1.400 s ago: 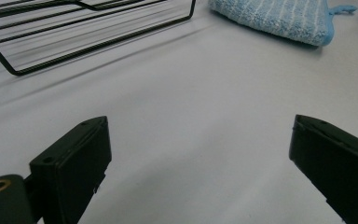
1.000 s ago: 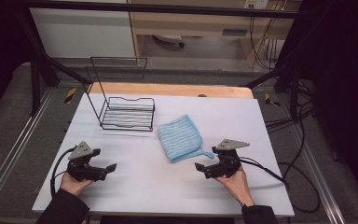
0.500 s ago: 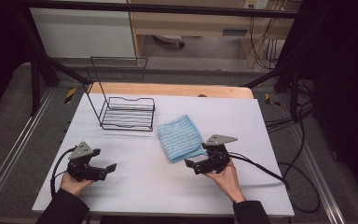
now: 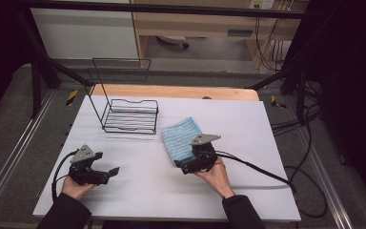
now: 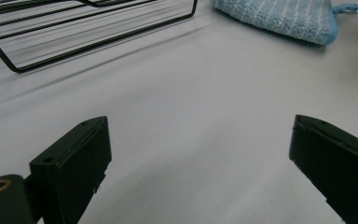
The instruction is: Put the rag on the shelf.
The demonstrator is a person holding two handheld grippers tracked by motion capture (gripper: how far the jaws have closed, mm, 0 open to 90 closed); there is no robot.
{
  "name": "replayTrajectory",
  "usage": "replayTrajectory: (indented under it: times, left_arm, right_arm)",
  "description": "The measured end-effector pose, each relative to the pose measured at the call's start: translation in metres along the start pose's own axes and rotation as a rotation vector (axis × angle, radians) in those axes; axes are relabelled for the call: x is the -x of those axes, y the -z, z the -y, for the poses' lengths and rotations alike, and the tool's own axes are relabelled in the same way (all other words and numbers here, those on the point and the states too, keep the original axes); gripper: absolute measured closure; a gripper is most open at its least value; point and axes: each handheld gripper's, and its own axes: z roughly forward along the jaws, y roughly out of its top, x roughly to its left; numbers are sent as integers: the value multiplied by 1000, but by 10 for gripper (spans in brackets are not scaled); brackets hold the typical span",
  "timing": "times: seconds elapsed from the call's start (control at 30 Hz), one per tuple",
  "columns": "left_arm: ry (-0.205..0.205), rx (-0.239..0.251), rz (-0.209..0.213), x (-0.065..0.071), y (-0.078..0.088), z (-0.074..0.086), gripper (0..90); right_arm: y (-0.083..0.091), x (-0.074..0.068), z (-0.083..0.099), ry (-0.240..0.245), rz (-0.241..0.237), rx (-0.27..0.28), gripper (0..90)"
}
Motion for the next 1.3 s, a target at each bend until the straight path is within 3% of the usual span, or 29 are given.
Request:
replayTrajectory:
  times: [0.07,0.3,0.33,0.5,0.53,0.67,0.7,0.77,1.03,1.2,1.3]
  left_arm:
    - [-3,-2,1,0,0,0,55]
    - [1,0,1,-1,0,0,55]
    - [0,-1,0,-1,1,0,55]
    - [-3,-4,-1,0,0,0,55]
    - [-3,-3,0,0,1,0,55]
    - [0,-3,0,-1,0,0,56]
    - [1,-2,-1,0,0,0,56]
    - [0,-2,-1,0,0,0,56]
    - [-2,-3,-2,0,0,0,56]
    - [-2,-3,-1,0,0,0,56]
    - [-2,-3,-1,0,0,0,56]
  right_arm:
    - [-10,-4,-3,22,-3,-28,93]
    - [-24,-11,-5,98,-11,-45,250]
    - [-28,-11,-4,99,-7,-46,303]
    - [-34,-8,-2,96,-7,-74,393]
    - [-37,-7,-1,110,4,-87,457]
    - [-39,-6,0,130,13,-92,529]
    - [-39,-5,0,140,29,-103,595]
    - [-40,-5,0,155,37,-108,640]
    - [-41,-2,-1,165,19,-119,790]
    - [-40,0,-3,157,5,-128,823]
    - [-37,3,-6,129,-6,-129,833]
